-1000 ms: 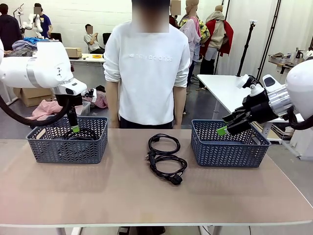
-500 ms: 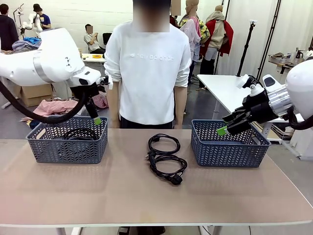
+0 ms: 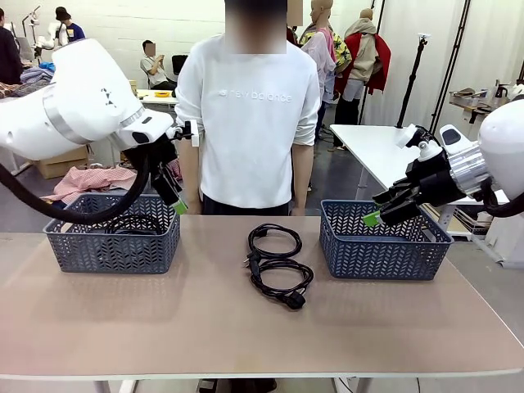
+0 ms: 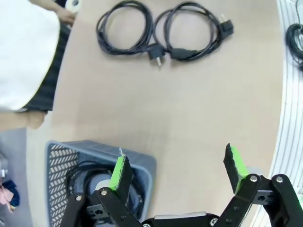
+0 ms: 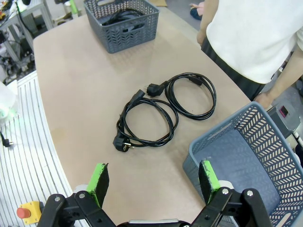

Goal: Organize the cables according to human instructions.
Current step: Pick up a bundle of cables and place it in the basket indicated by the human.

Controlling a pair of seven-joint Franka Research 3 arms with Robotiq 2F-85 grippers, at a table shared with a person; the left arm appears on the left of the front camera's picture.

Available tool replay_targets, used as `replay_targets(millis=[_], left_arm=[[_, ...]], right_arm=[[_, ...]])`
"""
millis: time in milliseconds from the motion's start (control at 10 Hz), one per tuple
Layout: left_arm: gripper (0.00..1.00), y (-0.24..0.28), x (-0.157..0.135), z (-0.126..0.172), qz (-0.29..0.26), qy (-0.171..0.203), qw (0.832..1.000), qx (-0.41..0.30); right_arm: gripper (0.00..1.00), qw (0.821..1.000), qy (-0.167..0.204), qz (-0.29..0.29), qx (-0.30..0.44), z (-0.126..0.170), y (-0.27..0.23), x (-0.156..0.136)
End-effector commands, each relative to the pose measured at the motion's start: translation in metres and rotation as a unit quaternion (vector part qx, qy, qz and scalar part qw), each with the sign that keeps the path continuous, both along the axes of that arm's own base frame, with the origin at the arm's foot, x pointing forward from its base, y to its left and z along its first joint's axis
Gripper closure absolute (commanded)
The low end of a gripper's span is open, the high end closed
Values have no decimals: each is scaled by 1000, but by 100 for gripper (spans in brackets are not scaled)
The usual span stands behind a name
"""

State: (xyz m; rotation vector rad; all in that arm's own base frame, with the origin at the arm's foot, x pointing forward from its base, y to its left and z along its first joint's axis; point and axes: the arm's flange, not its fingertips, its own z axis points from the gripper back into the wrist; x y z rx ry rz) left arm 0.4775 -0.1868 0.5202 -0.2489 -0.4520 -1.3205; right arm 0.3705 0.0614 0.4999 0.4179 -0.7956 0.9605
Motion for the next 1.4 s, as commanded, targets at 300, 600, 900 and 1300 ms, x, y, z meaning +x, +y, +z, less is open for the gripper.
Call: replay_targets(millis=[300,600,900,1300], left_arm=[[0,-7,-27,-15,-30,-11,999,-35],[0,-15,-25,-11,-21,-1,1000,-21],[0,-15,-25,-11,-21,-1,1000,-21],[0,-15,-25,-11,-21,-1,1000,-21]], right_arm=[[0,1000,-7,12,12,-1,-1,4],[0,1000,-7,12,12,-1,-1,4],[0,1000,-7,12,12,-1,-1,4],[0,1000,-7,12,12,-1,-1,4]])
